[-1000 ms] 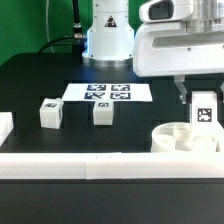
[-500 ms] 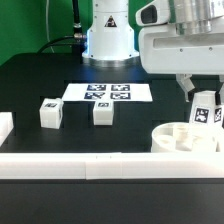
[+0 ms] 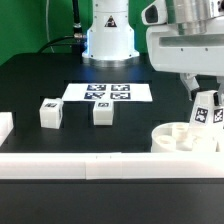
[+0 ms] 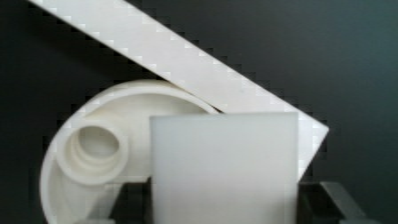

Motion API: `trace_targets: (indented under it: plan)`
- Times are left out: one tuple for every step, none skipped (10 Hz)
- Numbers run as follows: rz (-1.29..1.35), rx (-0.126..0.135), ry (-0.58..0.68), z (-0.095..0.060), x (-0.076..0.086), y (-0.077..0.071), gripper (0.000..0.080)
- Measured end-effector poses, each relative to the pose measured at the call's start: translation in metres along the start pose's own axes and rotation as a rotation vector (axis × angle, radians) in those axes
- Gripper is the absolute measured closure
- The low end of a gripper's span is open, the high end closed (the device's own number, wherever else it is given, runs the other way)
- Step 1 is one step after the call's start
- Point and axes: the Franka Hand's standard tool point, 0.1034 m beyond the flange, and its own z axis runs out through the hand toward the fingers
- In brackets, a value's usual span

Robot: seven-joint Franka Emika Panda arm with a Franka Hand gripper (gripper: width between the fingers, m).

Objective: Assemble stool

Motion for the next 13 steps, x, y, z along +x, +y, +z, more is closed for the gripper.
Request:
trace_targets:
  plan:
    - [0.09, 0.016, -0.014, 0.0, 0.001, -0.001, 0.0462]
    - [0.148, 0.038, -0.029, 0.001, 0.002, -0.002, 0.0462]
    - [0.239, 0.058, -0.05, 0.0, 0.005, -0.003, 0.0462]
    - [0.327, 0.066, -0.055, 0.0, 0.005, -0.004, 0.0462]
    - [0.39, 0.068, -0.055, 0.0, 0.004, -0.005, 0.0462]
    - [0.42, 0.061, -0.061, 0.0, 0.002, -0.005, 0.0462]
    - [0.443, 0.061, -0.063, 0.0, 0.002, -0.005, 0.0462]
    - [0.443, 0.06, -0.063, 0.001, 0.002, -0.005, 0.0462]
    - [0.436, 0.06, -0.063, 0.001, 0.002, -0.005, 0.0293]
    - [0.363, 0.042, -0.057, -0.002, -0.001, -0.008, 0.0293]
    - [0.322, 0.05, -0.054, -0.005, -0.003, -0.013, 0.0181]
    - [0.223, 0.051, -0.048, -0.005, -0.005, -0.015, 0.0159]
    - [0.165, 0.051, -0.046, -0.005, -0.004, -0.014, 0.0159]
